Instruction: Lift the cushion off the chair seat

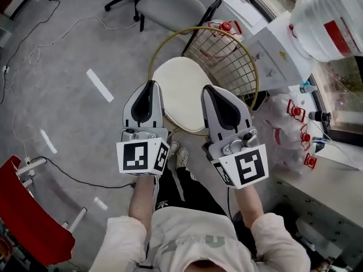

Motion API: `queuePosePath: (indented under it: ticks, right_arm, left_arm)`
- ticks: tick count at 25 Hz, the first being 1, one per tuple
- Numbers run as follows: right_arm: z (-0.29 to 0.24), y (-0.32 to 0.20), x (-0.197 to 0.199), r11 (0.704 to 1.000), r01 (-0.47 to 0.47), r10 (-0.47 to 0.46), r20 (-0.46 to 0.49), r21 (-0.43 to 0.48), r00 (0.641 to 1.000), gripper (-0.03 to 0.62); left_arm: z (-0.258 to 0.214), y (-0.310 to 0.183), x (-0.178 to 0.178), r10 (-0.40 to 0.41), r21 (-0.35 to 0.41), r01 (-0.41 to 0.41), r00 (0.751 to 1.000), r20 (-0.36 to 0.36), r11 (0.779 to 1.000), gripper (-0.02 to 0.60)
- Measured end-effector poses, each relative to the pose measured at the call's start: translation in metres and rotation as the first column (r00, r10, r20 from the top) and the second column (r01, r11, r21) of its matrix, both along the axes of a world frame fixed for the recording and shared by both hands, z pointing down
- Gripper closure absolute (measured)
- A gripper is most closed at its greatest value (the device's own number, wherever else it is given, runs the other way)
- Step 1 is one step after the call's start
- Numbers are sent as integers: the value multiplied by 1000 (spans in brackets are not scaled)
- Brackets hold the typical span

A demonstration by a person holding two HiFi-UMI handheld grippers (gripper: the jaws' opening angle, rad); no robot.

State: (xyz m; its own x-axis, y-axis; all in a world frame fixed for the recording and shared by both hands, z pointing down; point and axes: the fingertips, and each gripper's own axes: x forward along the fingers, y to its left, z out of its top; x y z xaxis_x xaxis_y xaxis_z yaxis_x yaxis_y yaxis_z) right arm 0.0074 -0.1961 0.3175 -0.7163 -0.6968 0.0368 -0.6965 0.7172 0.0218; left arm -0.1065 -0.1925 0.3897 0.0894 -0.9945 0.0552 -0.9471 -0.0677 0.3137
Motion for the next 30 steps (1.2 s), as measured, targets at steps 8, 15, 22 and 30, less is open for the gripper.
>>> queuePosePath:
  ticks: [8, 15, 22, 30]
  right_arm:
    - [132, 23, -30, 991, 22, -34, -85, -135, 996, 577]
    - [187, 42, -21, 962, 88, -121, -119, -257, 985, 577]
    - [222, 71, -21, 942, 137, -188, -141, -306, 972, 577]
    - [233, 81, -12, 937, 141, -187, -120, -318, 975, 577]
  left_arm:
    - [183, 22, -33, -3, -179, -31, 982, -186, 983, 461]
    - [274, 39, 2, -5, -279, -113, 921, -389, 954, 357]
    - [372, 56, 25, -97, -359, -193, 753, -651, 913, 356]
    - [418, 51, 45, -144, -350, -278, 563, -814, 894, 356]
